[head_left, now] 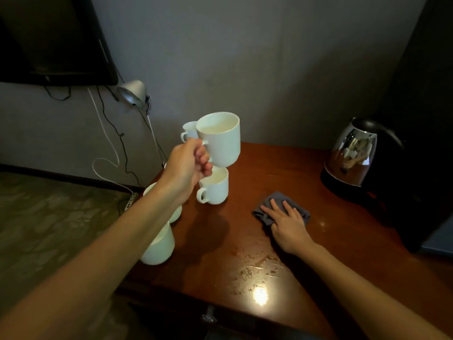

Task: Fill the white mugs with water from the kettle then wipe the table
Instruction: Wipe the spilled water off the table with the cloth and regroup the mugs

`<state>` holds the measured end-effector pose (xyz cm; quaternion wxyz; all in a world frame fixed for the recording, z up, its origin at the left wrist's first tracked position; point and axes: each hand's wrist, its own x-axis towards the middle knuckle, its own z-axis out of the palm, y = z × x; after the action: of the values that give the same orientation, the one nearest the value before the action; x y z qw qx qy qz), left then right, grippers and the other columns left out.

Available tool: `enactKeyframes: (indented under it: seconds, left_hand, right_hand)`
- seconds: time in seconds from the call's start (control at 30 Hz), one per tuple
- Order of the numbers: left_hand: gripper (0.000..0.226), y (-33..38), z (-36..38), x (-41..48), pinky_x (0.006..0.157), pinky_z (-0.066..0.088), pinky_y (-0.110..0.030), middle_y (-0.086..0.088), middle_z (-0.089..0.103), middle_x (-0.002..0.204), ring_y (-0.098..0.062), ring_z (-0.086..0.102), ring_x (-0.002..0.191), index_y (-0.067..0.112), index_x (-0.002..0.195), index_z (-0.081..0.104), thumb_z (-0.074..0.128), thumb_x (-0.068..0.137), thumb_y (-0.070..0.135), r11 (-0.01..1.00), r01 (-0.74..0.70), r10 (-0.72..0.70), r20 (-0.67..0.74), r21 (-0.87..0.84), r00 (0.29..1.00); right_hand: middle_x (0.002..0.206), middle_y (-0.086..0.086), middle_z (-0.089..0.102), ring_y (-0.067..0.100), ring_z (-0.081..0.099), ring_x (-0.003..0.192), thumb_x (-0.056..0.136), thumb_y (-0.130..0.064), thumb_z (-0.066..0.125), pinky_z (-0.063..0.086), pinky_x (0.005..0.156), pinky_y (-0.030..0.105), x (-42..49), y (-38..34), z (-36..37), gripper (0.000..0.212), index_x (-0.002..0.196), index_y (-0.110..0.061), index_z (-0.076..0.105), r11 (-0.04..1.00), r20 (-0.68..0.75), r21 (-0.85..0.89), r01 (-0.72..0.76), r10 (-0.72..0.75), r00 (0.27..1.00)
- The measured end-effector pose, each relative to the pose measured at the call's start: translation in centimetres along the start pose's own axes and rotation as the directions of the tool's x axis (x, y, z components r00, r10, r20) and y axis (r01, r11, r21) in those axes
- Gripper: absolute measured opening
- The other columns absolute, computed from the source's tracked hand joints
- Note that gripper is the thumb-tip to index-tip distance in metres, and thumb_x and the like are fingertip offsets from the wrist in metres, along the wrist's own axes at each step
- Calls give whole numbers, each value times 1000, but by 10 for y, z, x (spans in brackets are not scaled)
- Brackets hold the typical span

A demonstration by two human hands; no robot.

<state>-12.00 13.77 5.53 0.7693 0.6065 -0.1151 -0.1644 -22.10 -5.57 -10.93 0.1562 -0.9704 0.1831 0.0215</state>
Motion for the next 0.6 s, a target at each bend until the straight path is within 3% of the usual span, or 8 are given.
enactKeyframes:
  seconds: [0.23, 0.33, 0.6]
  left_hand:
    - [39, -8, 27, 99, 54, 35, -24, 4, 36, 36, -14, 33, 49, 16, 52, 30, 33, 91, 19, 995, 102, -102, -28, 6, 994]
    - [39, -24, 34, 133, 55, 36, -24, 4, 37, 37, -15, 34, 52, 17, 52, 29, 33, 91, 20, 988, 149, -148, -35, 30, 988]
    - [39, -57, 29, 199, 62, 42, -27, -6, 41, 59, -17, 43, 59, 14, 55, 35, 34, 94, 21, 974, 171, -170, -21, 147, 985]
  right_hand:
    - [159, -6, -1, 23, -7, 146, 97, -23, 29, -3, 117, 40, -1, 3, -1, 54, 147, -39, 15, 999, -6, 24, 43, -43, 999]
    - [159, -8, 2, 22, -1, 146, 97, -28, 31, 5, 117, 39, 3, 10, -3, 55, 147, -41, 12, 996, -8, -32, 85, -85, 996]
    - [157, -13, 8, 18, 6, 146, 96, -29, 36, 11, 118, 34, 17, 27, -15, 55, 146, -43, 16, 983, -6, -62, 173, -174, 985]
